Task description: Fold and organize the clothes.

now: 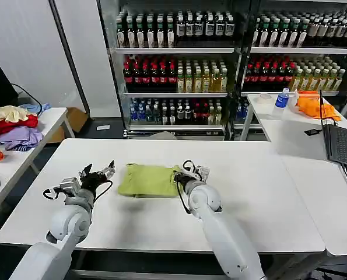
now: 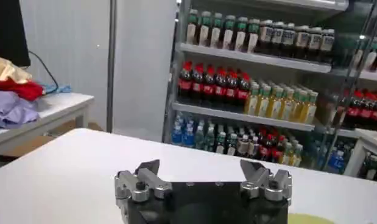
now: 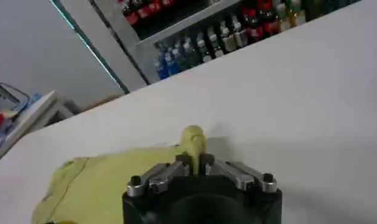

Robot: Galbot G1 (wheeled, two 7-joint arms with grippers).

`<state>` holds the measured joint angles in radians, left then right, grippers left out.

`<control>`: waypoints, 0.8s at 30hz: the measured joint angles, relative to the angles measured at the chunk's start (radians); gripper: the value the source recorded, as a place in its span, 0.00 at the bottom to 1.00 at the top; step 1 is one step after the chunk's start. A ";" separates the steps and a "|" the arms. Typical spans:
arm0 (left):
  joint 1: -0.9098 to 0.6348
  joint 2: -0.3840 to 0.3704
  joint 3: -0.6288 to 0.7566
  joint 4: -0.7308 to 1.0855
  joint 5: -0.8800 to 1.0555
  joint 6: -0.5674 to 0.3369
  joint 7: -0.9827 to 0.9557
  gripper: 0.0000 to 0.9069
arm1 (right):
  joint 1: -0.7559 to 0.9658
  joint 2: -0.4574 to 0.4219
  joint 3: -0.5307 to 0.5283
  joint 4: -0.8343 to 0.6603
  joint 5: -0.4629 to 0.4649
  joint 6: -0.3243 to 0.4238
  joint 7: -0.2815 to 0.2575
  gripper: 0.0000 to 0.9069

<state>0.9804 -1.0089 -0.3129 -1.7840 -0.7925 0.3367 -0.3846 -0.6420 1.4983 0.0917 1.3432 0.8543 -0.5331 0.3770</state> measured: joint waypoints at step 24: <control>-0.002 -0.033 0.046 -0.011 0.012 0.002 0.009 1.00 | 0.007 -0.225 0.061 0.009 -0.201 -0.007 -0.143 1.00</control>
<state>0.9785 -1.0415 -0.2671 -1.7954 -0.7804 0.3392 -0.3757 -0.6352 1.2734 0.1530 1.3520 0.6530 -0.5405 0.2341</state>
